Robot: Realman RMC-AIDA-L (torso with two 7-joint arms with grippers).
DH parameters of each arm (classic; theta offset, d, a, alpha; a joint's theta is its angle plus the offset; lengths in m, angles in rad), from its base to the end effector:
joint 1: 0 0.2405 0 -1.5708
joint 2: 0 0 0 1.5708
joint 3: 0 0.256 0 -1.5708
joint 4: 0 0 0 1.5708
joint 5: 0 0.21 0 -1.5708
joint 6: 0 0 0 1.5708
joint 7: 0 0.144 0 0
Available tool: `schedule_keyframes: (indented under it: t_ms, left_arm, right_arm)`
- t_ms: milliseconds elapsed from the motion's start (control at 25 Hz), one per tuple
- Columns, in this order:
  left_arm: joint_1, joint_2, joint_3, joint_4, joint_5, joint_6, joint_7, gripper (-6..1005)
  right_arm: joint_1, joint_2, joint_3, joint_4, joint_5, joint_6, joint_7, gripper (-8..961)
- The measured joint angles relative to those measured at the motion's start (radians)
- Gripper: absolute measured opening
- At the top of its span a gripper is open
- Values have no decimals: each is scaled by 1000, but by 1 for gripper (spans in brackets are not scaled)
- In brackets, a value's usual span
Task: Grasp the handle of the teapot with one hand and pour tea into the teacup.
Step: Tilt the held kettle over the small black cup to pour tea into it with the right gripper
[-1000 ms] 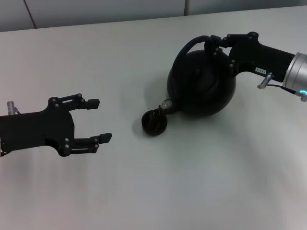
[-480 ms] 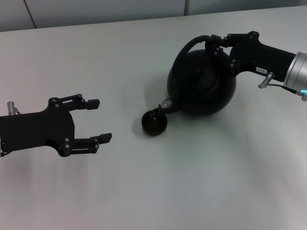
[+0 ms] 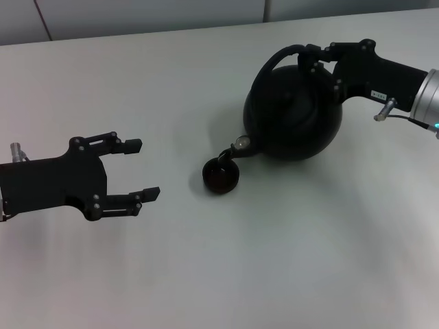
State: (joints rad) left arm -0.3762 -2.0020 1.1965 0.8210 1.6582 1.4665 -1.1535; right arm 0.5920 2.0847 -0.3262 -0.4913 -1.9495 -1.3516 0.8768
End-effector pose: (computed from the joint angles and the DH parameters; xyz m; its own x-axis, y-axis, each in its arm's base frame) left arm -0.2516 0.3117 -0.0032 0.9180 0.0087 0.3966 0.1092 -0.9667 -0.2316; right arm 0.2845 0.3666 0.0177 0.8362 -0.0216 -0.5481 -0.3945 -0.7180 -0.5735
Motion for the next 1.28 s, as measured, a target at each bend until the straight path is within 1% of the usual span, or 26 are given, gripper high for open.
schedule_keyframes:
  t_ms: [400,1280]
  left_arm:
    - [-3,-3,0,-2,0,-13,0,813]
    - [-4,-3,1,-2,1,-36,1,813]
  right_arm:
    - [1,1,-25,-22,0,0,9,152]
    - [8,1,-21,-21,0,0,9,152]
